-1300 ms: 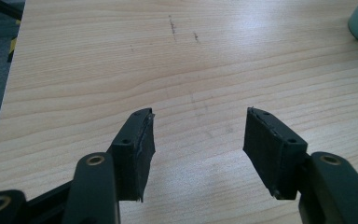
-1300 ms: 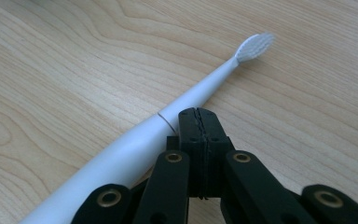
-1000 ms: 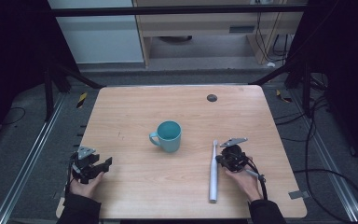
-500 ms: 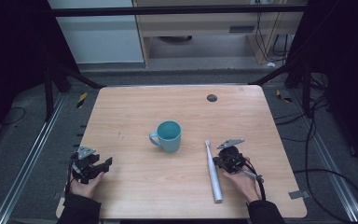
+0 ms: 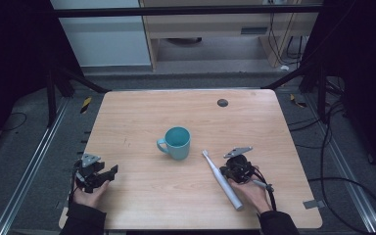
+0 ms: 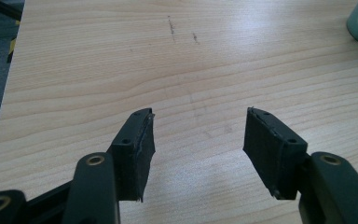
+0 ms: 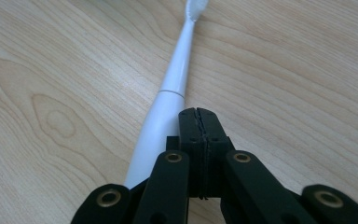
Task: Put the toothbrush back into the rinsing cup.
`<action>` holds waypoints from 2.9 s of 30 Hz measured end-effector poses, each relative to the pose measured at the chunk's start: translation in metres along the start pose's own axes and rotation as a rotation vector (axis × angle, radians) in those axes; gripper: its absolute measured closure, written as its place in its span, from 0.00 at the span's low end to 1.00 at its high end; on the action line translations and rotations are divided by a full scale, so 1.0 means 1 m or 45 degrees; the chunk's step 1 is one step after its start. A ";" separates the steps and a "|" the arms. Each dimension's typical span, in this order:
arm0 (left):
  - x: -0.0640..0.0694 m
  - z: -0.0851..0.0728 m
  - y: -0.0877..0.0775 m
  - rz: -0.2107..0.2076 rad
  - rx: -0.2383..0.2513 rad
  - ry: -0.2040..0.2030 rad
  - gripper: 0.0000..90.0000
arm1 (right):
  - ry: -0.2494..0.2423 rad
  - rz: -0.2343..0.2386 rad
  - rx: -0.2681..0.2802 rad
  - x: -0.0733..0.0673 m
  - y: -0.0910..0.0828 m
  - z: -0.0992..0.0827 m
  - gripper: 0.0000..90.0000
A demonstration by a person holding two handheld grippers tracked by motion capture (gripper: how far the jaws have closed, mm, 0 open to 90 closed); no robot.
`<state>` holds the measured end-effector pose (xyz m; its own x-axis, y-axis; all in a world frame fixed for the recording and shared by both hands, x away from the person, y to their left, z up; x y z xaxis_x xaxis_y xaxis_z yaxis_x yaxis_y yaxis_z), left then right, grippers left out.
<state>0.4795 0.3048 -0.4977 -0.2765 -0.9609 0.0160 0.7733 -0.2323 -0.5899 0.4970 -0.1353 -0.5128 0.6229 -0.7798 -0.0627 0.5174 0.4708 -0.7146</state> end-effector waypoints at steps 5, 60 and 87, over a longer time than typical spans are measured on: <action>0.000 0.000 0.000 0.000 0.000 0.001 0.46 | 0.004 0.001 -0.005 -0.002 0.000 0.000 1.00; -0.001 0.000 0.000 -0.004 -0.001 -0.007 0.46 | 0.031 -0.104 0.013 0.009 -0.054 -0.023 0.92; 0.001 0.000 0.002 -0.020 0.001 0.018 0.42 | -0.165 0.039 -0.188 -0.030 -0.044 0.036 0.49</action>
<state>0.4803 0.3030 -0.4989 -0.2966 -0.9549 0.0138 0.7694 -0.2475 -0.5888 0.4766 -0.1179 -0.4542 0.7121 -0.7021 -0.0026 0.4115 0.4203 -0.8087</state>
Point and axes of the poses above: each handheld gripper's, and its own axes: y roughly forward along the jaws, z roughly out of its top, x roughly to its right, the point moved 4 cm from there along y, roughly forward along the jaws, and after that the axes turned 5 degrees about x, right-handed, at the moved point
